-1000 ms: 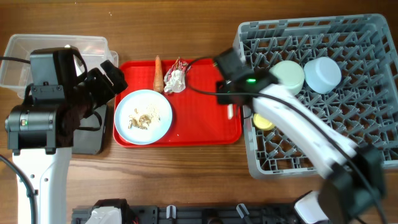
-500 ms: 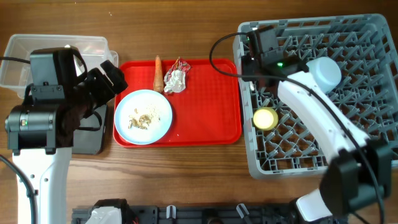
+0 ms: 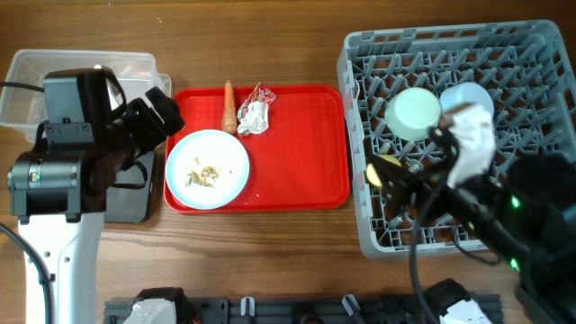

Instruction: Sort waste into correct bins and load items into the dishwasher rack

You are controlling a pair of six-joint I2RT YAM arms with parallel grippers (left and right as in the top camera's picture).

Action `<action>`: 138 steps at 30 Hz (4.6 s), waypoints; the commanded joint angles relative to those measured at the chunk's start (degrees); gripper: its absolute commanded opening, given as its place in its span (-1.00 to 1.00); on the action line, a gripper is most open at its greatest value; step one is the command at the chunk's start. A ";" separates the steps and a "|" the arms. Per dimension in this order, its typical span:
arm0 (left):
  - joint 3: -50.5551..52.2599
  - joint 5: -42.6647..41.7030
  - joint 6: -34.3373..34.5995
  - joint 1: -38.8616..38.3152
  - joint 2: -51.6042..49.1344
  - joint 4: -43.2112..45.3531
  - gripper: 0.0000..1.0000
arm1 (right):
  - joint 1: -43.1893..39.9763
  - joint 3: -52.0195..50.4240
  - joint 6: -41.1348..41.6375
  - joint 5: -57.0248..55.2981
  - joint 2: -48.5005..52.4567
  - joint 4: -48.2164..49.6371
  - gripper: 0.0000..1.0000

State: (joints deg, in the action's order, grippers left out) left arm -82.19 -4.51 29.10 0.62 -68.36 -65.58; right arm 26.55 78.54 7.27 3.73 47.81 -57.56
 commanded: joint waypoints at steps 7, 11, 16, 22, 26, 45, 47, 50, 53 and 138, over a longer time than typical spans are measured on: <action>-0.07 0.55 0.52 0.28 0.09 0.15 1.00 | -12.17 -18.86 -9.22 -3.28 -15.78 14.93 0.99; -0.04 0.55 0.52 0.28 0.09 0.15 1.00 | -17.66 -35.54 -8.57 1.81 -24.96 24.81 0.99; -0.04 0.55 0.52 0.31 0.09 0.15 1.00 | -17.75 -54.77 -8.61 1.70 -39.32 33.44 0.99; -0.04 0.55 0.52 0.28 0.09 0.15 1.00 | -17.81 -71.49 -7.85 2.99 -47.65 48.30 0.99; -0.07 0.55 0.52 0.28 0.09 0.15 1.00 | -17.86 -78.36 -3.41 3.17 -47.63 58.23 1.00; -0.04 -5.38 1.44 0.28 0.09 0.15 1.00 | -17.84 -78.25 -3.43 3.23 -47.17 58.07 1.00; -0.04 -7.96 1.42 0.28 0.09 0.26 1.00 | -17.84 -78.25 -3.43 3.23 -47.17 58.07 1.00; -0.04 -8.57 1.42 0.24 -0.39 0.76 1.00 | -17.84 -78.25 -3.41 3.23 -47.17 58.07 1.00; -0.04 -8.55 1.42 0.24 -1.14 0.90 1.00 | -17.84 -78.25 -3.41 3.23 -47.17 58.07 0.99; -6.95 11.89 -19.71 -19.67 -47.39 22.53 0.77 | -17.84 -78.25 -3.43 3.23 -47.17 58.07 1.00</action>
State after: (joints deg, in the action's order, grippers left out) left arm -89.32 1.32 12.62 -15.81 -109.62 -44.97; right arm 9.15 0.36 2.98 6.00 1.04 0.12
